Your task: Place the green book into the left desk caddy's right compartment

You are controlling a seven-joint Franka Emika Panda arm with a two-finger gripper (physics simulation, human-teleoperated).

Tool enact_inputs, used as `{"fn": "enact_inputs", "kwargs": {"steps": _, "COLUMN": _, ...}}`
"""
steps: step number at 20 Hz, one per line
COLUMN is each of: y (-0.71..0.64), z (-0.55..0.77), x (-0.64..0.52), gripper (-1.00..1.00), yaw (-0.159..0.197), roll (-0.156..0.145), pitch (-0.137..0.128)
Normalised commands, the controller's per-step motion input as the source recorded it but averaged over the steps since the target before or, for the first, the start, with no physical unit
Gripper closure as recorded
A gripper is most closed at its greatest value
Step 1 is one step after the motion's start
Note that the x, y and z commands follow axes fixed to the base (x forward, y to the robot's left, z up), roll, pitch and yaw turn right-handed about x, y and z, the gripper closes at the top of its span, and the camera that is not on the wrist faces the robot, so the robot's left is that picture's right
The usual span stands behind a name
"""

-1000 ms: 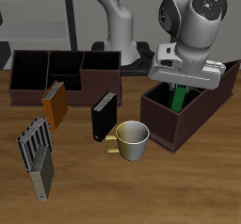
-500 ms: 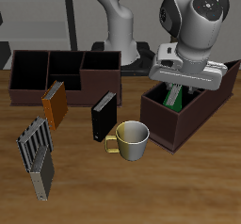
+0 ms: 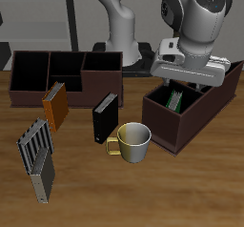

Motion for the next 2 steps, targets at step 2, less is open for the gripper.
{"fn": "enact_inputs", "kwargs": {"steps": 2, "y": -0.16, "z": 0.14, "x": -0.03, "gripper": -1.0, "yaw": 0.014, "roll": -0.012, "pitch": -0.023}}
